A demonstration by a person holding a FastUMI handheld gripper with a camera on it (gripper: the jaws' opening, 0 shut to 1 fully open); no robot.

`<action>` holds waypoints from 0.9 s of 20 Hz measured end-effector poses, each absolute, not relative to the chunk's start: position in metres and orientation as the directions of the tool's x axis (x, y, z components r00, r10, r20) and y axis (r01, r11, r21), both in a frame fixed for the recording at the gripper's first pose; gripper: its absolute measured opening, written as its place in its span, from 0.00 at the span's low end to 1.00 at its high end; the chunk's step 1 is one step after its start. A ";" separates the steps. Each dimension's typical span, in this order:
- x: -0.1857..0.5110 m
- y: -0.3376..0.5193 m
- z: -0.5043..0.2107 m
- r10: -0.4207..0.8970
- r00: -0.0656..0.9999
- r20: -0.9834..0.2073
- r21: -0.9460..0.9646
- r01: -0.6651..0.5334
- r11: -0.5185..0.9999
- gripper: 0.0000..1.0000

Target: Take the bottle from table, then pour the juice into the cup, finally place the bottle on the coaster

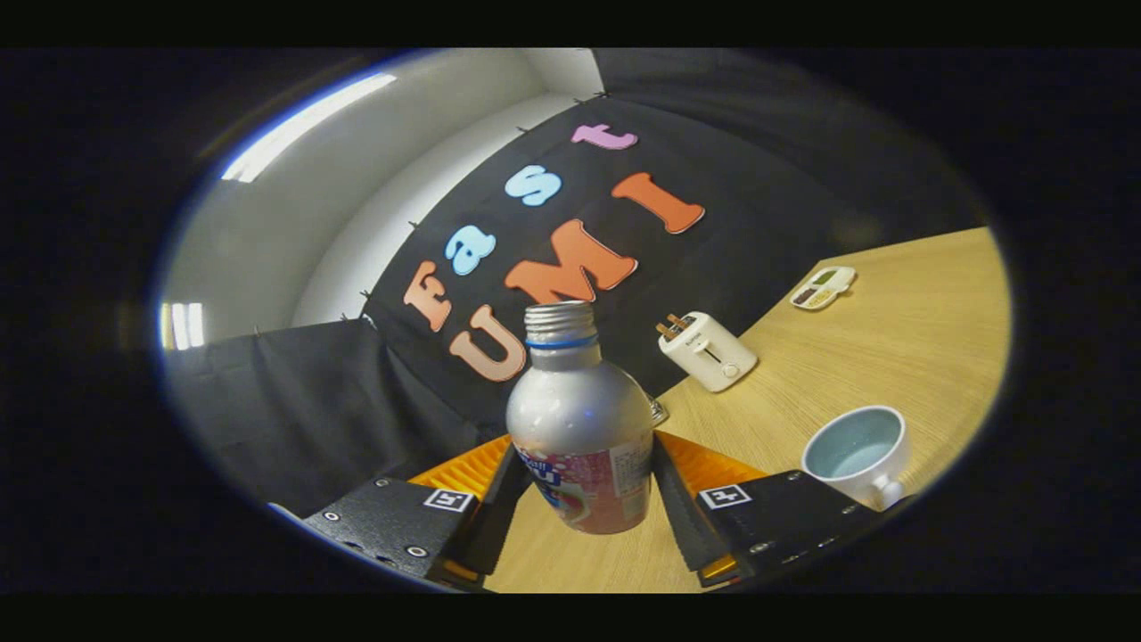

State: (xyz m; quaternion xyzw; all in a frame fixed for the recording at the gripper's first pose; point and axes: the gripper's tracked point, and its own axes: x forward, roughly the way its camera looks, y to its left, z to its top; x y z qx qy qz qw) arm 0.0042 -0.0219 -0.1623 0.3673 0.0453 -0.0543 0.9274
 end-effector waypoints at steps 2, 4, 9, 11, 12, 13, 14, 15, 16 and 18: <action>0.017 -0.016 -0.163 -0.065 0.987 -0.144 0.613 0.141 0.778 0.77; 0.028 -0.015 -0.167 -0.079 0.983 -0.168 0.522 0.157 0.839 0.77; 0.072 -0.001 -0.183 -0.090 0.972 -0.218 0.357 0.165 0.919 0.77; 0.084 -0.002 -0.197 -0.109 0.965 -0.238 0.288 0.178 0.941 0.77; 0.090 -0.002 -0.207 -0.113 0.960 -0.257 0.263 0.182 0.947 0.77; 0.096 -0.001 -0.214 -0.111 0.956 -0.273 0.250 0.182 0.951 0.77; 0.103 0.000 -0.223 -0.111 0.952 -0.285 0.238 0.183 0.954 0.77; 0.109 -0.002 -0.230 -0.113 0.949 -0.296 0.225 0.184 0.957 0.77; 0.115 -0.002 -0.239 -0.114 0.945 -0.306 0.214 0.185 0.959 0.77; 0.124 -0.003 -0.257 -0.114 0.935 -0.337 0.192 0.186 0.964 0.77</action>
